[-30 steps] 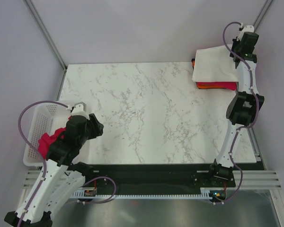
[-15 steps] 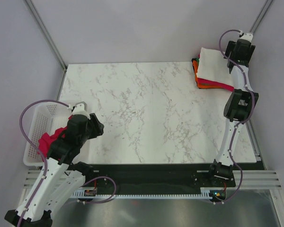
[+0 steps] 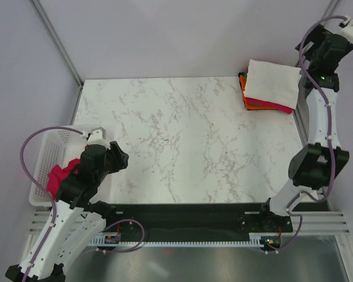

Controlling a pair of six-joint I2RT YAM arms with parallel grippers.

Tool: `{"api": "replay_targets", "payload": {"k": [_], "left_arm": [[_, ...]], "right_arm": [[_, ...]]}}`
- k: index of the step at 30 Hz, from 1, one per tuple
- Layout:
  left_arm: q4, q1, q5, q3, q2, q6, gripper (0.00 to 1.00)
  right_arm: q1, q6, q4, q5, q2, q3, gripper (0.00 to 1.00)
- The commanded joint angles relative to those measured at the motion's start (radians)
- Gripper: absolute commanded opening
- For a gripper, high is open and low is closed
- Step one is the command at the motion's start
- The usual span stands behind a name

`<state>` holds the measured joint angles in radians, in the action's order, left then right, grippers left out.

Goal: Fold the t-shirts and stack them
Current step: Reset both grippers

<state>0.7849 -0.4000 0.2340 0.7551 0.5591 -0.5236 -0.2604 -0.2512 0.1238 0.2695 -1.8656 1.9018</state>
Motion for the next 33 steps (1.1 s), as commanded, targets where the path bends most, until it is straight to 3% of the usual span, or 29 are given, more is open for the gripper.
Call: {"api": "replay_targets", "payload": {"k": [1,2,5,7,11,13,16,20,26,33], "left_arm": [[-0.009,0.000,0.016,0.012,-0.033,-0.021,0.60],[-0.009,0.000,0.019,0.010,-0.040,-0.021,0.60],[-0.012,0.001,0.021,0.009,-0.070,-0.021,0.61],[-0.010,0.001,0.019,0.009,-0.080,-0.021,0.61],[-0.013,0.001,0.011,0.007,-0.091,-0.018,0.61],[-0.013,0.001,0.011,0.006,-0.096,-0.018,0.61],[-0.015,0.000,0.014,0.006,-0.100,-0.018,0.61],[-0.015,0.000,0.018,0.006,-0.100,-0.018,0.61],[-0.015,0.000,0.021,0.004,-0.093,-0.019,0.61],[-0.012,0.003,0.036,0.004,-0.085,-0.019,0.61]], "right_arm": [[0.000,-0.213,-0.071,-0.264,0.262,-0.131,0.98],[0.007,-0.303,-0.090,-0.415,0.305,-0.244,0.98],[0.087,-0.468,-0.186,-0.579,0.468,-0.512,0.98],[0.168,-0.485,-0.200,-0.579,0.580,-0.637,0.98],[0.534,-0.476,-0.196,-0.462,0.713,-0.928,0.98],[0.662,-0.470,-0.165,-0.370,0.741,-0.992,0.98],[0.951,-0.479,-0.133,-0.241,0.741,-1.122,0.98],[1.145,-0.493,-0.093,-0.126,0.738,-1.228,0.98],[1.236,-0.543,-0.118,-0.026,0.738,-1.379,0.98],[1.236,-0.505,-0.184,-0.029,0.677,-1.368,0.98]]}}
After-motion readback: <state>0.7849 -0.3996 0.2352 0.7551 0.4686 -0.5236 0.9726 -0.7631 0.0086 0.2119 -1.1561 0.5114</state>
